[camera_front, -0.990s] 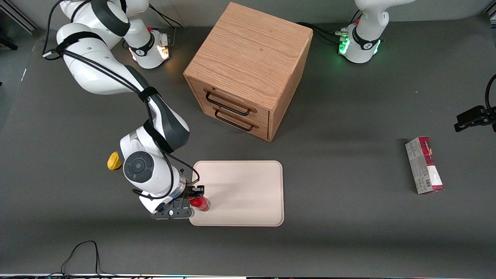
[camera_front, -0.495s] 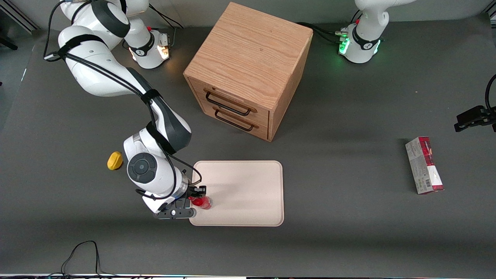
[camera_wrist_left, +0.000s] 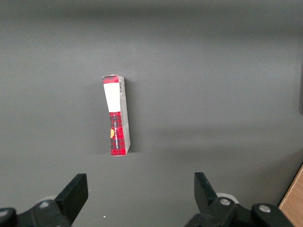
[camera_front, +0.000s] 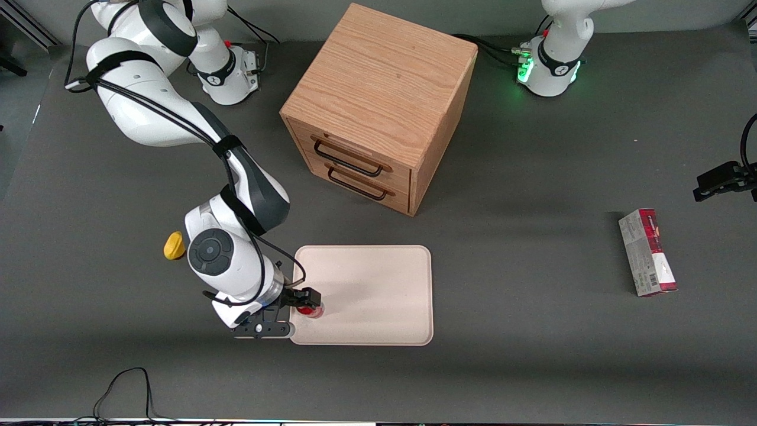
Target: Place coke bottle on tray
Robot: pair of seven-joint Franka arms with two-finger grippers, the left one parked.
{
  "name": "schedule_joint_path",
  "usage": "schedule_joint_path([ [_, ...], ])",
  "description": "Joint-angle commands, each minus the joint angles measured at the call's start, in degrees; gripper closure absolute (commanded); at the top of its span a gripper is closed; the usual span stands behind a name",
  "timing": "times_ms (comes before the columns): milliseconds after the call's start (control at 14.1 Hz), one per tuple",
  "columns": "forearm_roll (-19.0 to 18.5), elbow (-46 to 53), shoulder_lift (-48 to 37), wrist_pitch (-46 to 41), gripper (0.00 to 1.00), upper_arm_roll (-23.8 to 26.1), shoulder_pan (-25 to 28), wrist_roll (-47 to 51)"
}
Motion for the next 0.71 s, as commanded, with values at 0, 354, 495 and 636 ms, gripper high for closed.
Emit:
schedule_joint_path([
  [0, -0.7, -1.3, -6.8, -7.9, 0.0, -2.0, 0.5, -2.5],
  [354, 13.5, -13.8, -23.2, -14.5, 0.0, -15.8, 2.3, -15.6],
  [495, 17.7, -21.4, -30.8, -14.8, 0.0, -21.0, 2.4, -22.0],
  [636, 18.7, -29.1, -38.6, -14.9, 0.0, -24.4, 2.3, -24.4],
])
